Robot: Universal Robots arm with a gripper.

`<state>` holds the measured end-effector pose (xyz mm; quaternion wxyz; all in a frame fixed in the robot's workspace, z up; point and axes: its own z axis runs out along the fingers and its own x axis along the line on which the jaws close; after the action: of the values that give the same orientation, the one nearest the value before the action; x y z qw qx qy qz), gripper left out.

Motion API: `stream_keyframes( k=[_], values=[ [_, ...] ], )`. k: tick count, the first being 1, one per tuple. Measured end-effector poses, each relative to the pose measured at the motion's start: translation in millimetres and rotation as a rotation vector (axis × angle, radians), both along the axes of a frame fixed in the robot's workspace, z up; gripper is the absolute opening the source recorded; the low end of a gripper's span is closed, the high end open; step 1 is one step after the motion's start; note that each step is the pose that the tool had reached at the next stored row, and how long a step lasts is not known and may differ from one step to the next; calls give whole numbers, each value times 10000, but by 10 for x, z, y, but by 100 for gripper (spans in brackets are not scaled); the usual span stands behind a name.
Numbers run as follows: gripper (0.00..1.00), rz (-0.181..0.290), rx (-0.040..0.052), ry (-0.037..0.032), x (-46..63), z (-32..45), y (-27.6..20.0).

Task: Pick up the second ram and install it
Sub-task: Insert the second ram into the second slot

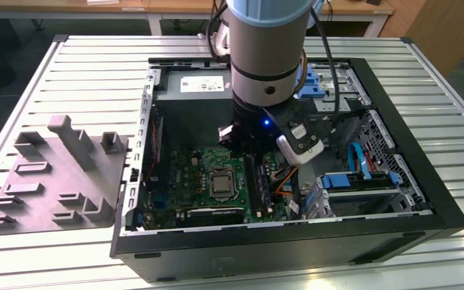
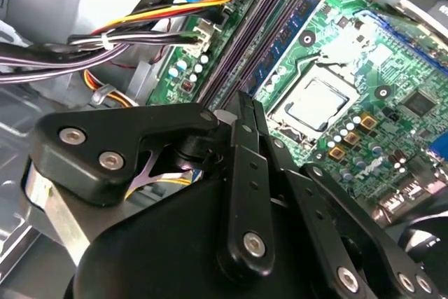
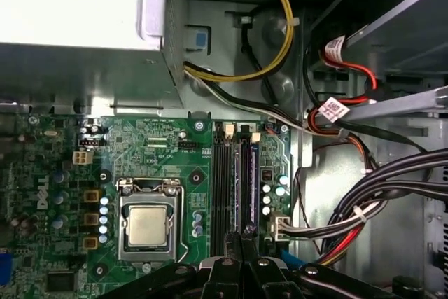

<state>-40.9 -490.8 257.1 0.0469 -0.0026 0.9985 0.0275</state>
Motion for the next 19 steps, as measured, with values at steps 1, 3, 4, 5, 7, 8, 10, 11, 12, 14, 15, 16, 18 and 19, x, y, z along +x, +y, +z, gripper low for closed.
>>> stream_keyframes(
  k=[1,3,4,5,7,8,10,11,12,14,15,16,18,19],
  values=[
    [12,-8,-1,0,0,-18,0],
    [12,-18,-2,1,0,-48,0],
    [12,-23,-2,1,0,-65,-1],
    [12,-25,-1,1,0,-75,-1],
    [12,-26,-3,1,0,-75,-1],
    [12,-26,-3,1,0,-75,-1],
    [12,-27,-2,1,0,-76,-1],
    [12,-27,-2,1,0,-76,-1],
    [12,-26,-2,1,0,-77,-1],
    [12,-26,0,28,1,-79,-1],
    [12,-25,1,60,1,-80,-1],
    [12,-26,0,94,1,-81,-1],
    [12,-29,4,150,2,-86,-2],
    [12,-52,4,153,5,-89,-5]
  ],
)
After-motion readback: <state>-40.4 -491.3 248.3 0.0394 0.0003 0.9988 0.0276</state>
